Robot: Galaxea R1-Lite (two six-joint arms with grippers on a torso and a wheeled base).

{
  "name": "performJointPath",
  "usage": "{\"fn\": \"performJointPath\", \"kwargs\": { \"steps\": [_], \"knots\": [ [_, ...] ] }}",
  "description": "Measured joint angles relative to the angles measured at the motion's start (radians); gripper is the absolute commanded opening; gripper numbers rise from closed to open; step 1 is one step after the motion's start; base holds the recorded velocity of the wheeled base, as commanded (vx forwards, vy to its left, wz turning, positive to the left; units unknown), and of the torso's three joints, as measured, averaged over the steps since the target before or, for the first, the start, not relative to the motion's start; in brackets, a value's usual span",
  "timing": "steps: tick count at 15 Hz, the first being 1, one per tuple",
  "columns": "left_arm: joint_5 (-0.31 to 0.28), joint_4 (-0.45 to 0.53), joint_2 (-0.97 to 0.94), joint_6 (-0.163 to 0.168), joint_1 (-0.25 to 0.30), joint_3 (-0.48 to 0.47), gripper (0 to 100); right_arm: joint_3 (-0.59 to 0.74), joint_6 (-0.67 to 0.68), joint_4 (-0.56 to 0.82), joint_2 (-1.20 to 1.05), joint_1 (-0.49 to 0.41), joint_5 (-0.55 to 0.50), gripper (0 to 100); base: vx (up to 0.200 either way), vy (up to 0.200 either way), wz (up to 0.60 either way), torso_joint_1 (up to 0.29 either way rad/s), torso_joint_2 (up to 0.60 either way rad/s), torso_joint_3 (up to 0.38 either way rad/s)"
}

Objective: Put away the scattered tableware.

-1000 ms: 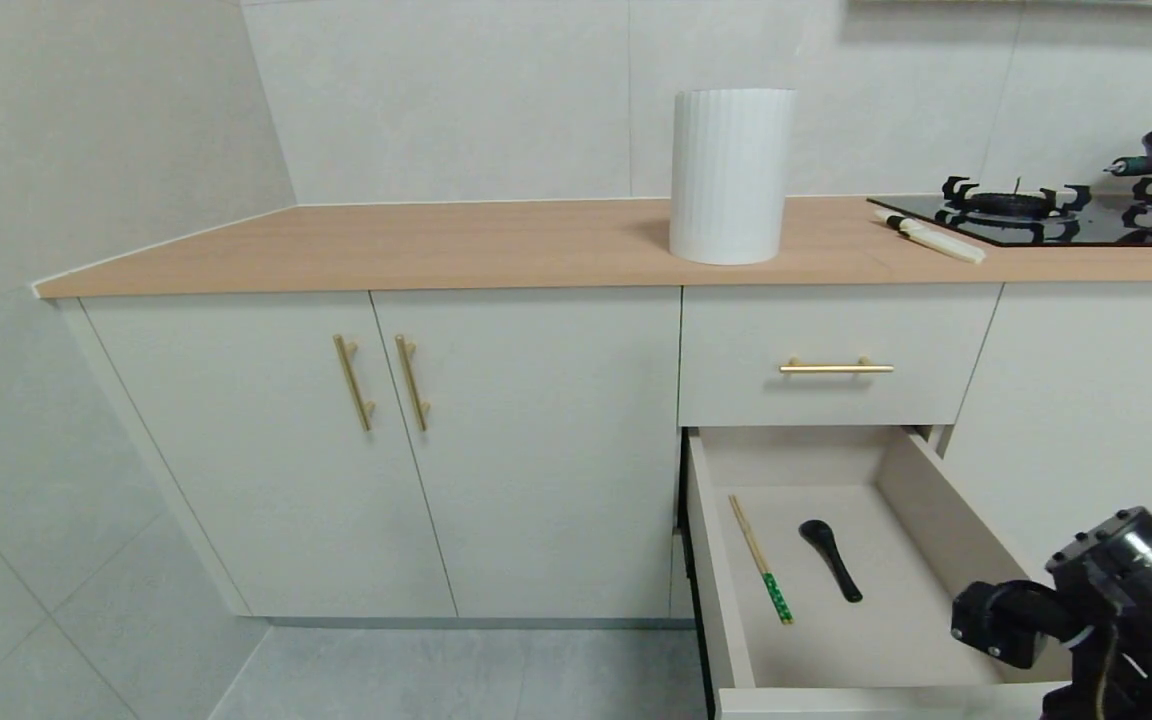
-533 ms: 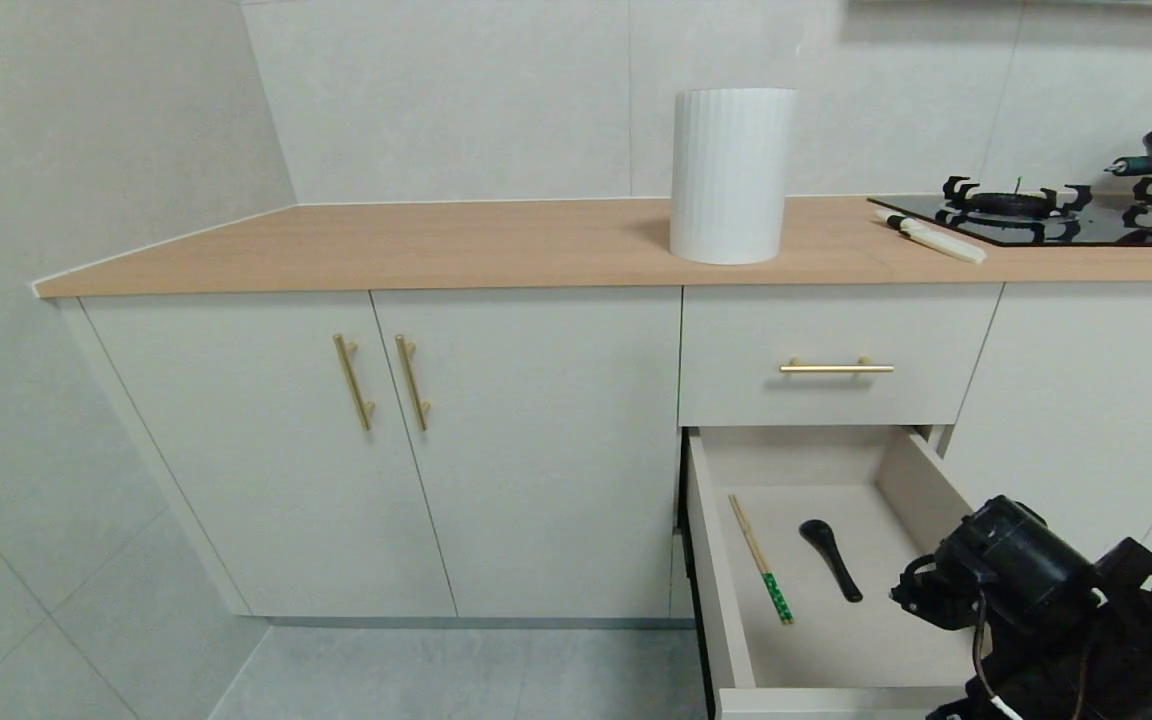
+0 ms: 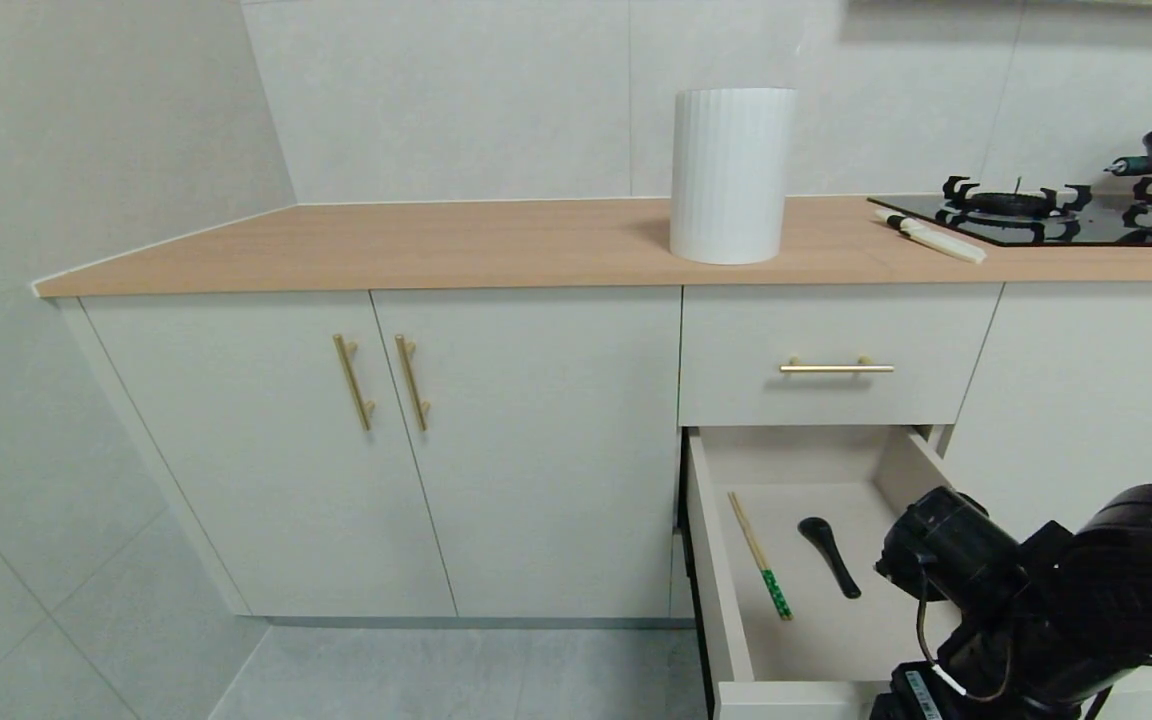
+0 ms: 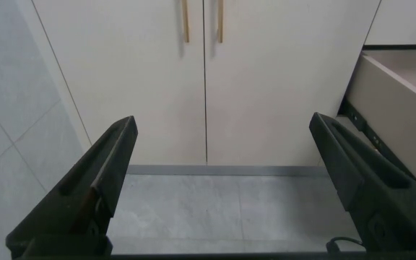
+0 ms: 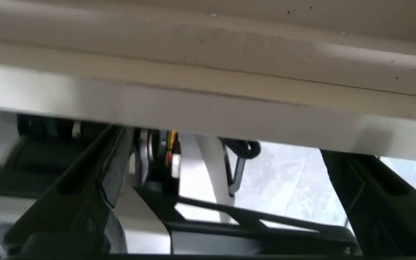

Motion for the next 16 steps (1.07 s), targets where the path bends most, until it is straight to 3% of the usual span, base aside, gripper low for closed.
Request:
{"fn": "performJointPath", "kwargs": {
  "steps": [8, 16],
  "knots": [
    [0.0, 0.0, 0.0, 0.0, 0.0, 0.0, 100, -0.021, 0.049, -0.098, 0.042, -0.041, -0.117, 100, 0.0, 0.0, 0.0, 0.0, 0.0, 0.0],
    [0.0, 0.0, 0.0, 0.0, 0.0, 0.0, 100, -0.109, -0.007, -0.176, 0.105, -0.097, -0.126, 100, 0.0, 0.0, 0.0, 0.0, 0.0, 0.0]
  ]
}}
